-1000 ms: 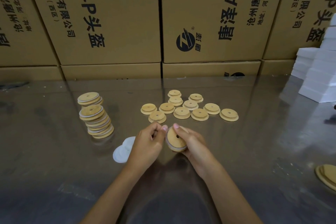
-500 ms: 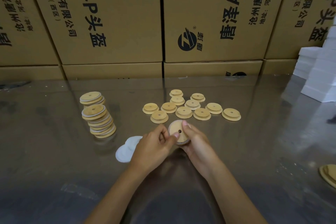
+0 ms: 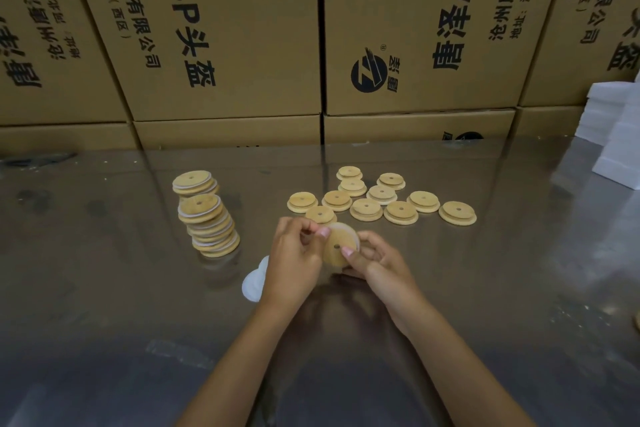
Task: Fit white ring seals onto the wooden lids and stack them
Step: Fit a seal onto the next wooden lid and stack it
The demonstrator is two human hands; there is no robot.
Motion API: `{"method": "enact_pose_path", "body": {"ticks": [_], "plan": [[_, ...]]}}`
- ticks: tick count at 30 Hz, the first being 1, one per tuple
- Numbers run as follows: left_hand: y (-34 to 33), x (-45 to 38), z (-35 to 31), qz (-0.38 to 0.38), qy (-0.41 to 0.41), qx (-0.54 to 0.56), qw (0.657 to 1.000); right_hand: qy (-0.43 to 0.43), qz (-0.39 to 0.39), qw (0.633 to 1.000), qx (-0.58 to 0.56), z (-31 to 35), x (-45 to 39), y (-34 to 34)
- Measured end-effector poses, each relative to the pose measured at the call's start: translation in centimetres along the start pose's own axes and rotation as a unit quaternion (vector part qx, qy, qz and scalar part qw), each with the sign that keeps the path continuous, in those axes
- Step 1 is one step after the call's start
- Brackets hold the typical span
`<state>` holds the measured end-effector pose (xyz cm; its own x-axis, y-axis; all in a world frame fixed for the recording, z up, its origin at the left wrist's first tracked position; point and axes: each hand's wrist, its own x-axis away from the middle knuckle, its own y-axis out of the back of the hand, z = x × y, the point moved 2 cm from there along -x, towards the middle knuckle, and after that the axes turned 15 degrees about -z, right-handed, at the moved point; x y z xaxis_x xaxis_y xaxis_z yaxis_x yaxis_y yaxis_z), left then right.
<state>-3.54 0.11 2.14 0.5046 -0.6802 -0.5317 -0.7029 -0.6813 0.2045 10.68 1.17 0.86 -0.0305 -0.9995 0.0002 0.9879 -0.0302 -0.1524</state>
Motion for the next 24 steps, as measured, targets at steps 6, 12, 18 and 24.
{"method": "enact_pose_path", "body": {"ticks": [6,12,18,24], "plan": [[0.0,-0.34,0.61,0.022,0.074,0.012,0.997,-0.004,-0.014,1.0,-0.024,0.24,0.37,-0.29],[-0.22,-0.52,0.56,0.056,0.158,0.083,0.982,-0.011,-0.038,0.998,-0.041,0.35,0.23,-0.25],[-0.51,-0.19,0.54,0.115,0.221,0.142,0.958,-0.019,-0.047,0.999,0.005,0.12,0.04,-0.9],[-0.66,-0.06,0.46,0.142,0.14,0.163,0.966,-0.016,-0.041,0.999,0.031,0.19,0.15,-0.94]]}}
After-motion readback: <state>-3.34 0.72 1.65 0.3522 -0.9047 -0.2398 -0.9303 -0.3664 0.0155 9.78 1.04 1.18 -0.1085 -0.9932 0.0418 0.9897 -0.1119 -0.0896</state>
